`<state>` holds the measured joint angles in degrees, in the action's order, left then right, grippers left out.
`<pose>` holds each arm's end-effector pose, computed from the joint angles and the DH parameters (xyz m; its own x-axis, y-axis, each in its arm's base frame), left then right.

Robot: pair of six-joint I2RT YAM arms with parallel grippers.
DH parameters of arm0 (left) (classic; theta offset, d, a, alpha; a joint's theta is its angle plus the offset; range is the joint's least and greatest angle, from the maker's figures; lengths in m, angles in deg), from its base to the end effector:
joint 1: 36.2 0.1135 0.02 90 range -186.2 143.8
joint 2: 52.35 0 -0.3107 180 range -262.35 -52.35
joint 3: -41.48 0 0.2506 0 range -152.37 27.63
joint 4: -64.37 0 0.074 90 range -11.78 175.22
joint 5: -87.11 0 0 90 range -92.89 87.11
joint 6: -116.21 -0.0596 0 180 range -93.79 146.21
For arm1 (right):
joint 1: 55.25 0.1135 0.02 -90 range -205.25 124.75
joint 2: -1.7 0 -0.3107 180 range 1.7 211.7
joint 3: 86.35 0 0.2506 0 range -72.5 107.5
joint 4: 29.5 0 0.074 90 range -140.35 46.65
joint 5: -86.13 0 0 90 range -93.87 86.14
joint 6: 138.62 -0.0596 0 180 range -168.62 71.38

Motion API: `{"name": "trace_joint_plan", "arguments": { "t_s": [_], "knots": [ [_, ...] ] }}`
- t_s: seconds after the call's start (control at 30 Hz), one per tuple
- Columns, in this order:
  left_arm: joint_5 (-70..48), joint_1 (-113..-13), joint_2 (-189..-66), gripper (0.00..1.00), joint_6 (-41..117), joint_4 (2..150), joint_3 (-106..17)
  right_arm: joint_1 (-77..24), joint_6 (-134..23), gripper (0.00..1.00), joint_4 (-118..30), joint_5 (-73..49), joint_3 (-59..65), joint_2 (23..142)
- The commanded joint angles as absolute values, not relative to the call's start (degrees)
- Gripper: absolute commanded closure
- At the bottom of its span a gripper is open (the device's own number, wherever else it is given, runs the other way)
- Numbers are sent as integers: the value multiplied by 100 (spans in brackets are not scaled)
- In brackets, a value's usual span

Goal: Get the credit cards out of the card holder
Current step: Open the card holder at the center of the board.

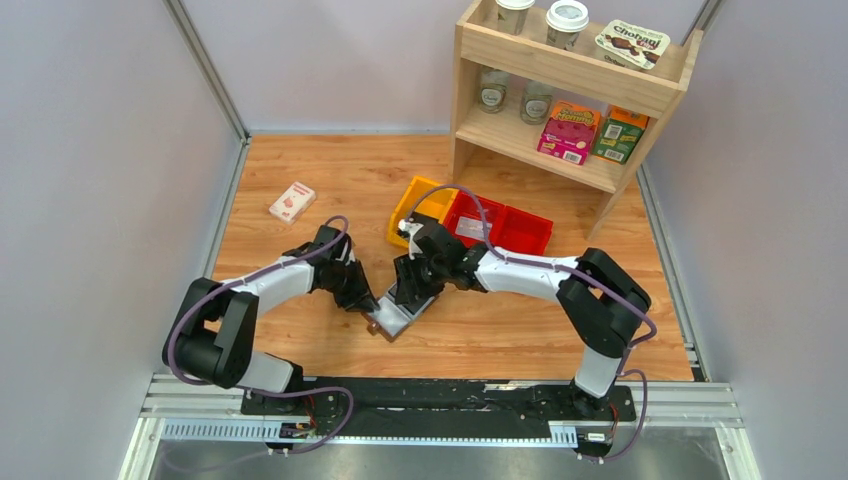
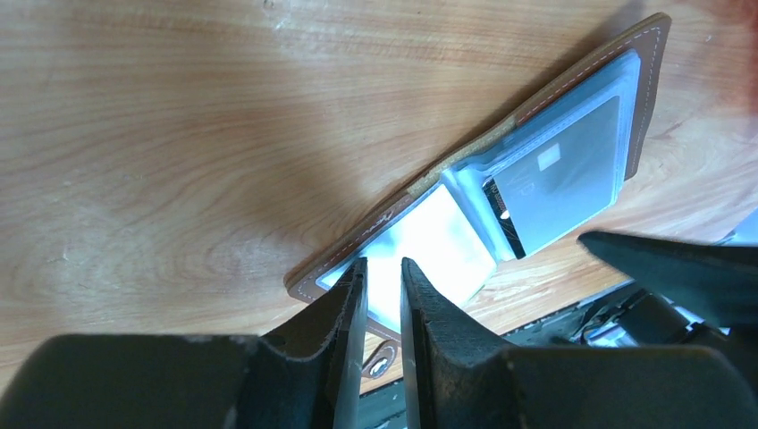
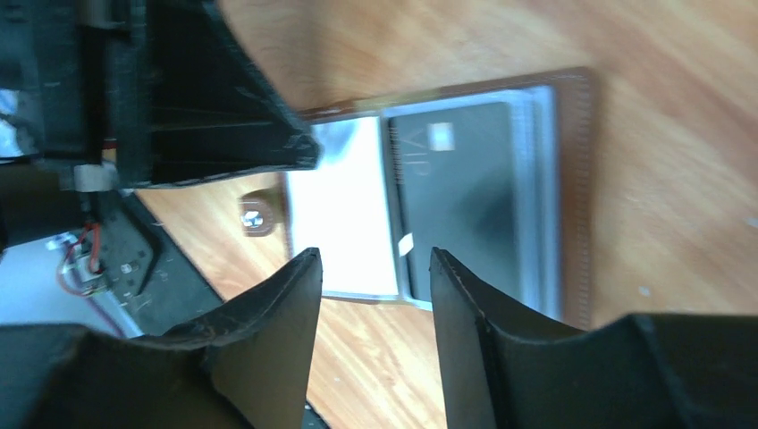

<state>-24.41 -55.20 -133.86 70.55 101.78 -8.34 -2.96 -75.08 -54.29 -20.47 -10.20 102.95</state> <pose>0.2137 -0.0967 0.1682 -0.9299 -0.3675 -0.0156 -0.3122 0.8112 -0.4944 0.2263 0.3206 0.2116 -0.8068 -0.3454 -0.4794 -0.5711 0.6640 0.4827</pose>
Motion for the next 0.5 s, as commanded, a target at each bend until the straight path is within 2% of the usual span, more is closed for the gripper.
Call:
{"name": "trace_joint_plan", "arguments": {
  "t_s": [0.0, 0.1, 0.23, 0.47],
  "knots": [
    [-1994, -5527, -13540, 72, 6524, 10274, -1025, -489, -7174, 51, -5855, -1495, -834, 10365],
    [-1880, -5527, -13619, 72, 6305, 10354, -1192, -481, -7112, 56, -5917, -1546, -886, 10515],
    [-1643, -5527, -13891, 72, 5979, 10503, -1596, -393, -7278, 69, -6005, -1739, -1071, 10542],
    [-1493, -5711, -14331, 71, 5487, 10494, -2465, -50, -7533, 72, -6233, -1881, -1212, 10269]
  ]
}}
